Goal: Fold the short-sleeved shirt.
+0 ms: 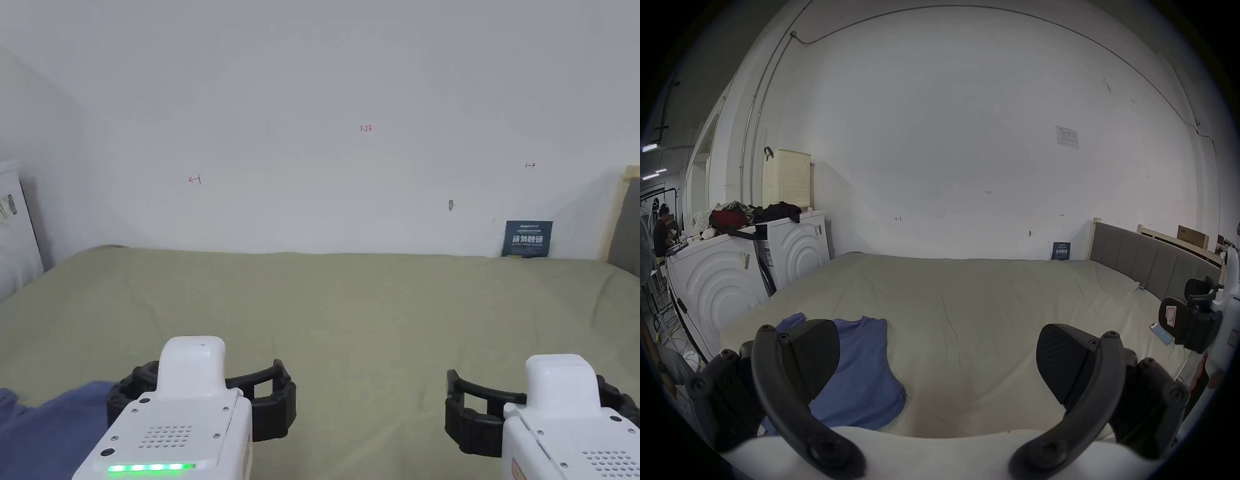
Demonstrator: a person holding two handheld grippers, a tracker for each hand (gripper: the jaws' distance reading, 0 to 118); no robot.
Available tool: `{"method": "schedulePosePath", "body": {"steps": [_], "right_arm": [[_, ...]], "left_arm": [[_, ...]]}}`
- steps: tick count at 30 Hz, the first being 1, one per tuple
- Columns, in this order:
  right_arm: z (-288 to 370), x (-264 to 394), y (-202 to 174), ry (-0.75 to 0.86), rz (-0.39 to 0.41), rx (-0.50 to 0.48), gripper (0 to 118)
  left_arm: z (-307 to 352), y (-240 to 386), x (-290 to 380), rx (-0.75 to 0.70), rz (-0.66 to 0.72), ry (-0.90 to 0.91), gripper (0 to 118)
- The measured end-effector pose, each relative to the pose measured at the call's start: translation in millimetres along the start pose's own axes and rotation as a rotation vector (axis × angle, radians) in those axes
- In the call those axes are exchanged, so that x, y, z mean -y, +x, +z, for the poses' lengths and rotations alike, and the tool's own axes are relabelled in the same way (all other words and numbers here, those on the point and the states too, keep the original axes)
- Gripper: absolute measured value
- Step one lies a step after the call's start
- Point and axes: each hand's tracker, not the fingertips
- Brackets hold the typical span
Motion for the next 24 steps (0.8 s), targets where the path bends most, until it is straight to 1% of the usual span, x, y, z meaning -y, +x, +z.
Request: {"method": "schedulePosePath", "body": {"steps": [7, 8, 9, 10, 11, 12, 13, 14, 15, 16, 17, 19, 22, 24], "right_arm": [[-1, -1, 1, -0.003, 0.000, -0.002, 118], [-2, -2, 1, -0.006, 0.002, 0.003, 117], [-3, -2, 1, -0.006, 0.005, 0.012, 110], [-4, -3, 1, -0.008, 0.010, 0.015, 93], [-4, -4, 1, -0.003, 0.012, 0.027, 44], [-5, -4, 1, 0.015, 0.003, 0.050, 1], [-8, -4, 2, 0.009, -0.004, 0.056, 2], [-9, -3, 1, 0.001, -0.031, 0.052, 2], [-9, -5, 2, 0.009, -0.026, 0.050, 2], [-10, -7, 3, -0.001, -0.035, 0.038, 2], [-11, -7, 2, 0.000, -0.031, 0.041, 2], [-10, -5, 1, -0.001, 0.014, 0.070, 2], [-10, -4, 1, -0.002, 0.003, 0.061, 2], [-11, -1, 0, -0.008, 0.013, 0.066, 2]], "left_arm": [[-1, 0, 1, 0.006, -0.003, 0.000, 118], [-1, -1, 1, 0.007, -0.004, -0.004, 116], [-2, -2, 1, 0.000, -0.001, -0.009, 108], [-3, -2, 1, -0.005, 0.001, -0.009, 88], [-3, -4, 2, 0.003, -0.002, -0.007, 25], [-5, -4, 2, -0.022, -0.006, 0.002, 0], [-8, -3, 3, -0.063, -0.032, -0.001, 0], [-8, -3, 4, -0.052, -0.023, 0.015, 0], [-8, -7, 4, -0.013, -0.029, 0.002, 0], [-9, -8, 4, -0.005, -0.031, 0.000, 0], [-9, -6, 4, -0.019, -0.034, 0.010, 0], [-10, -5, 3, -0.012, -0.036, 0.015, 0], [-11, -4, 1, 0.010, -0.019, 0.009, 0], [-12, -5, 1, 0.008, -0.015, 0.007, 0]]}}
